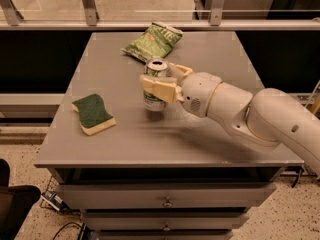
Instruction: Move 7up can near sponge
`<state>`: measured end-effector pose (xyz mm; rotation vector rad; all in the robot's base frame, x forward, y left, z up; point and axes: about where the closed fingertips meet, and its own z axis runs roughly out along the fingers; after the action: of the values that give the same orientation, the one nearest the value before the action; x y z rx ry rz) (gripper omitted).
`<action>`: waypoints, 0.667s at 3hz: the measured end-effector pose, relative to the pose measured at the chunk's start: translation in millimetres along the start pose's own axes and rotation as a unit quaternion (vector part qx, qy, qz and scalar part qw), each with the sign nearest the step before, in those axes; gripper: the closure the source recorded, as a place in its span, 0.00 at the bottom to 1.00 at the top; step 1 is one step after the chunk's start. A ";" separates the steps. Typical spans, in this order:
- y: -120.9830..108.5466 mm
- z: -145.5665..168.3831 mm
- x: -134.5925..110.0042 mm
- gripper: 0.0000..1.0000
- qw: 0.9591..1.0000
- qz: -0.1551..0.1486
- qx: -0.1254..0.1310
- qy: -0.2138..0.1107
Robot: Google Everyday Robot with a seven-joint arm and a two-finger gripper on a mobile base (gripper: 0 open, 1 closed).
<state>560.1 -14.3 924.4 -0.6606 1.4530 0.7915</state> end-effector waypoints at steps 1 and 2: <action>15.2 1.5 21.2 1.00 1.000 0.013 -0.014 0.011; 18.5 2.8 24.1 0.88 1.000 0.014 -0.017 0.013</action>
Offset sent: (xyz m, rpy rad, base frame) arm -0.0122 0.0117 -0.0200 -0.0015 0.0326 0.0299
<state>545.9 0.6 901.8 -0.6803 1.4782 0.8346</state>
